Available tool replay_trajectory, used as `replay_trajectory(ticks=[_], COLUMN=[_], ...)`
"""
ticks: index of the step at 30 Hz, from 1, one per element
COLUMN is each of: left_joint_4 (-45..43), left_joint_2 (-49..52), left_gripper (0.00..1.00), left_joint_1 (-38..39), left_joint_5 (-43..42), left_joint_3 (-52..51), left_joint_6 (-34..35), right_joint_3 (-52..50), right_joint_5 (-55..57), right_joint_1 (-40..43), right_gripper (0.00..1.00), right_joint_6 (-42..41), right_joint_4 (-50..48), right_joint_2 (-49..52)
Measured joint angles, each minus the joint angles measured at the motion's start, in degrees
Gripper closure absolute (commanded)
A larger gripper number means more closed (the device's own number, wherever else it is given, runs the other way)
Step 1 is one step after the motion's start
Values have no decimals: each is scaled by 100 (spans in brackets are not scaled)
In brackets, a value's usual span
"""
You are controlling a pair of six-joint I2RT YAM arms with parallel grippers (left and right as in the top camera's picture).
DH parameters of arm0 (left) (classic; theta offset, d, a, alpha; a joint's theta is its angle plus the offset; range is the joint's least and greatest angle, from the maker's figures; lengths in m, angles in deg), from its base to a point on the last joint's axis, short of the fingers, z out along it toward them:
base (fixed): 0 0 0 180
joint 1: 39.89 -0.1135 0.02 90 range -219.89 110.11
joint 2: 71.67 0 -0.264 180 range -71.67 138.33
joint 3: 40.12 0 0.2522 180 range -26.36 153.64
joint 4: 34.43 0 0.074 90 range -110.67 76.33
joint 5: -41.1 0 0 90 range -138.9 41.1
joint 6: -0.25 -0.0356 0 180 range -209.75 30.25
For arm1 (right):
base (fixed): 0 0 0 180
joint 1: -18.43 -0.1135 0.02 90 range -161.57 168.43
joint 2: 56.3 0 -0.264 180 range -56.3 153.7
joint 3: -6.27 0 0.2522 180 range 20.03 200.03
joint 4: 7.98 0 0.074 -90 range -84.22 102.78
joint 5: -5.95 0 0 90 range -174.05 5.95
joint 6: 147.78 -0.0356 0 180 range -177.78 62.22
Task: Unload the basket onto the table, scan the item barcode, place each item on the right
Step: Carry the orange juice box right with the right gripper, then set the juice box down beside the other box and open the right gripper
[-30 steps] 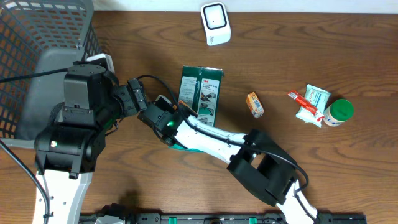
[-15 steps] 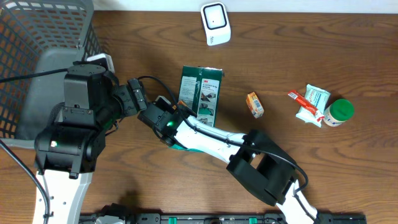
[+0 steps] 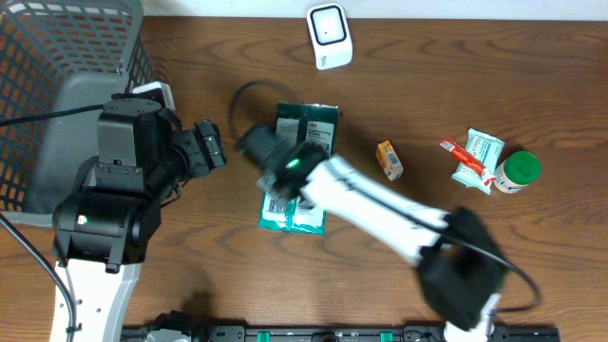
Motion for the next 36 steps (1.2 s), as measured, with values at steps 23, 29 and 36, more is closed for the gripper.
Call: replay_trajectory(ticks=[23,29,36], left_joint_4=[-2,0,0], left_joint_2=[0,0,0], left_gripper=[10,10,10], left_joint_1=[-2,0,0], left_joint_5=[0,0,0], left_joint_3=[0,0,0], left_joint_6=[0,0,0], right_joint_3=[-1744,-1961,-1965], right_joint_5=[-3071,-3016,-2994], right_joint_1=[2610,2610,2577], right_gripper=[99,70,50], right_joint_6=[140,109,105], right_joint_4=[-420,-466,-485], right_joint_2=[-363,-363,-363])
